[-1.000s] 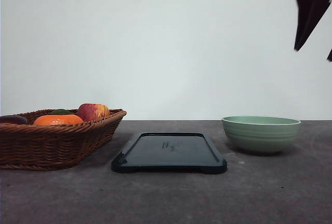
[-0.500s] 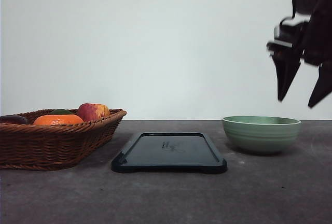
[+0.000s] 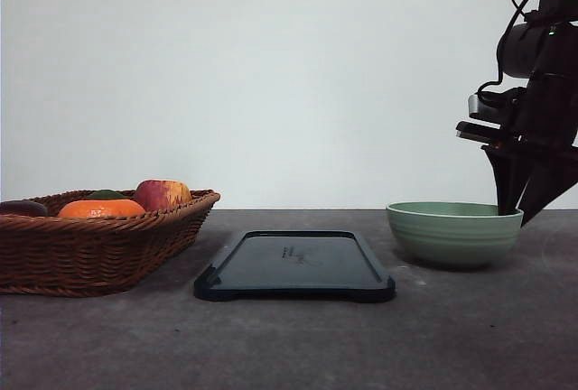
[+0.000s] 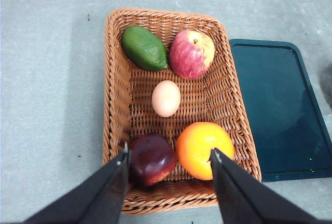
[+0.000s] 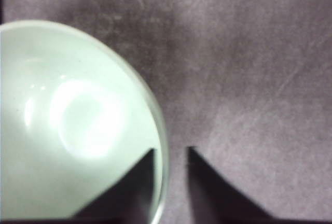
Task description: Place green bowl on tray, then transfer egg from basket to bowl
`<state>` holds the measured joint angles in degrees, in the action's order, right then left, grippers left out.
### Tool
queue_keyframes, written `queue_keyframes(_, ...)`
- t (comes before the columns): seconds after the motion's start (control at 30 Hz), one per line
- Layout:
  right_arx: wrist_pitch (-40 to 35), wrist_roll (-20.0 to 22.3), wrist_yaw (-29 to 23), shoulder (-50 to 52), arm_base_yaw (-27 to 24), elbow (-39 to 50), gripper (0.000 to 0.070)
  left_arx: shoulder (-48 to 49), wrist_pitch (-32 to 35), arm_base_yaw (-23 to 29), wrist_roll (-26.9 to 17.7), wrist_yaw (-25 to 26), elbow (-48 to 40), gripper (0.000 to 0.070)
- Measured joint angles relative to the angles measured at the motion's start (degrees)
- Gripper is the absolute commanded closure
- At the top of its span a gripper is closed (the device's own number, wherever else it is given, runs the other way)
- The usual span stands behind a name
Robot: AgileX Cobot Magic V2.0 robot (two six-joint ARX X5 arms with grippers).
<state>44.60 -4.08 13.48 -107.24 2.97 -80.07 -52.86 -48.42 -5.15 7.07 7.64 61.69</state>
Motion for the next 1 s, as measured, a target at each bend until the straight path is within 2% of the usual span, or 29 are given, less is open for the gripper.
queue_keyframes(0.13,0.8,0.2,0.0,0.0,0.0,0.0,0.0694,0.0,0.0,0.0,0.0,0.0,0.0,0.0390)
queue_keyframes(0.23,4.3,0.3,0.0,0.0,0.0,-1.1,0.0694,0.0,0.0,0.0,0.0,0.0,0.0,0.0390)
queue_keyframes(0.43,16.7,1.2,-0.2,0.0,0.8,-10.4,0.0694,0.0,0.0,0.0,0.0,0.0,0.0,0.0390)
queue_keyframes(0.6,24.9,2.0,-0.2,0.0,4.2,-19.6,0.0694,0.0,0.0,0.0,0.0,0.0,0.0,0.0390)
queue_keyframes(0.8,24.9,2.2,-0.3,0.0,11.0,-24.9,0.0694,0.0,0.0,0.0,0.0,0.0,0.0,0.0390)
queue_keyframes(1.0,17.9,1.9,-1.7,-0.2,18.6,-25.1,0.0694,0.0,0.0,0.0,0.0,0.0,0.0,0.0390)
